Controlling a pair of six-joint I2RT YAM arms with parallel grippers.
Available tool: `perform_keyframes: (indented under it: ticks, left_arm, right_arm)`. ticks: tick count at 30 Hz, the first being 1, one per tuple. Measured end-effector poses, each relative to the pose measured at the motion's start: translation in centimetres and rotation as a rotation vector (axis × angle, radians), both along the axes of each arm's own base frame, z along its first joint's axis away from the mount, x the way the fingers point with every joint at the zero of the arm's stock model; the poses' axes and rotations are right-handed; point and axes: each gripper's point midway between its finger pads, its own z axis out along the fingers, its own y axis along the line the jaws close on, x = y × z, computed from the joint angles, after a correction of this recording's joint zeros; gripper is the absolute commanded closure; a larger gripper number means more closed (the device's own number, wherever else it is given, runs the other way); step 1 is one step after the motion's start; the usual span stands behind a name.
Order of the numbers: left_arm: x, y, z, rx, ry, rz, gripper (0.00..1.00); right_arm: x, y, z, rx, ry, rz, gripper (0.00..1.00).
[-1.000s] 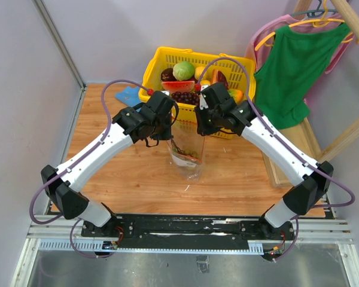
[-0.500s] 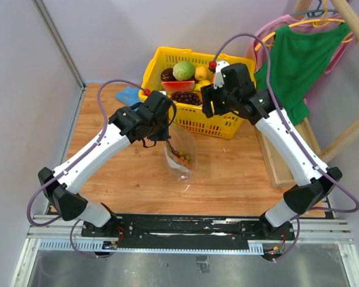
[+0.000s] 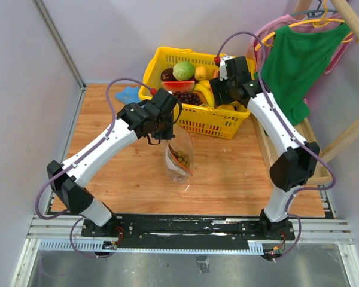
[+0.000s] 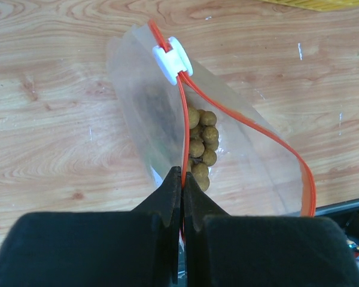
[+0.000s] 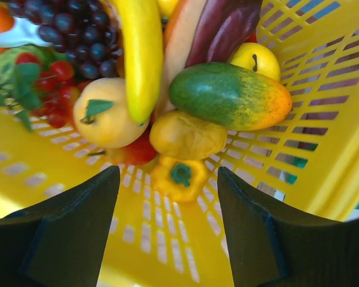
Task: Place the food in the zip-top bag and seal the zipper
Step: Pick up the fake fruit from the bin.
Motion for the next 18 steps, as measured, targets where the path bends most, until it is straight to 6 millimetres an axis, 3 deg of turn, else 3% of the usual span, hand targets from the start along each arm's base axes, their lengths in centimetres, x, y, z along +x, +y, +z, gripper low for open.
perform_keyframes:
  ticks: [7, 14, 18]
  left_arm:
    - [0.5, -0.7, -1.4, 0.031, 0.038, -0.016, 0.99]
    - [0.5, -0.7, -1.6, 0.044, 0.049, -0.028, 0.99]
    - [0.7, -0.7, -1.7, 0.048, 0.050, -0.028, 1.00]
  right_arm:
    - [3.9, -2.8, -4.8, -0.102, 0.062, -0.045, 0.34]
    - [6.6, -4.7, -7.3, -0.257, 0.067, -0.003, 0.17]
    - [7.8, -5.1, -8.7, -0.357, 0.076, 0.059, 0.13]
